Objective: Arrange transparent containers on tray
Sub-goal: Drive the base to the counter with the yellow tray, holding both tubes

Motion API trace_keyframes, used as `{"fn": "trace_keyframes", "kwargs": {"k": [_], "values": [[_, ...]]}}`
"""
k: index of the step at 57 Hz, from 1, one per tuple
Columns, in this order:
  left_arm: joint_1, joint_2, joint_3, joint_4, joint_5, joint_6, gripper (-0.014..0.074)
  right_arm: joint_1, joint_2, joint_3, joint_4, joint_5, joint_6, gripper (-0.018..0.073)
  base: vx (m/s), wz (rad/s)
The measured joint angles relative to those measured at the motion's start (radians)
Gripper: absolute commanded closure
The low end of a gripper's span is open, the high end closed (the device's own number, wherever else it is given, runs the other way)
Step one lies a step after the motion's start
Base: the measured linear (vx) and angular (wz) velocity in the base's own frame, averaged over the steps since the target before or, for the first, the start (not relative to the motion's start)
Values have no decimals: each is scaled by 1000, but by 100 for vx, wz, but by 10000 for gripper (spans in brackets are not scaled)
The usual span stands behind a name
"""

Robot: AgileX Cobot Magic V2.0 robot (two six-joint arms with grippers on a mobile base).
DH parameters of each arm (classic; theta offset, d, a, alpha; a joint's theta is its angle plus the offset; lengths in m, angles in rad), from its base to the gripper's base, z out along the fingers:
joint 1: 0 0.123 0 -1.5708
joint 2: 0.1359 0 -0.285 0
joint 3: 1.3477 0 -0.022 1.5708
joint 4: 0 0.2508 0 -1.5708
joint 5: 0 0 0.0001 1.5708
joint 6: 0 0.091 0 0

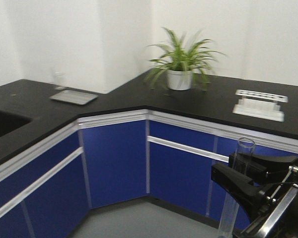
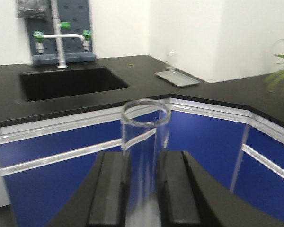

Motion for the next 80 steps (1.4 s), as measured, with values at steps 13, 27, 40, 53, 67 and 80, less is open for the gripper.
{"fn": "trace_keyframes", "kwargs": {"k": [13,27,40,53,67,80], "values": [[0,0,0,0,0,0,482,0,0,0,0,0,0,432,-7,61],[0,-3,0,0,0,0,482,0,0,0,0,0,0,432,1,55],[0,-3,0,0,0,0,482,0,0,0,0,0,0,432,9,51],[0,-3,0,0,0,0,482,0,0,0,0,0,0,432,14,55],[0,-3,0,0,0,0,482,0,0,0,0,0,0,432,17,61],[0,-3,0,0,0,0,482,0,0,0,0,0,0,432,20,59]]}}
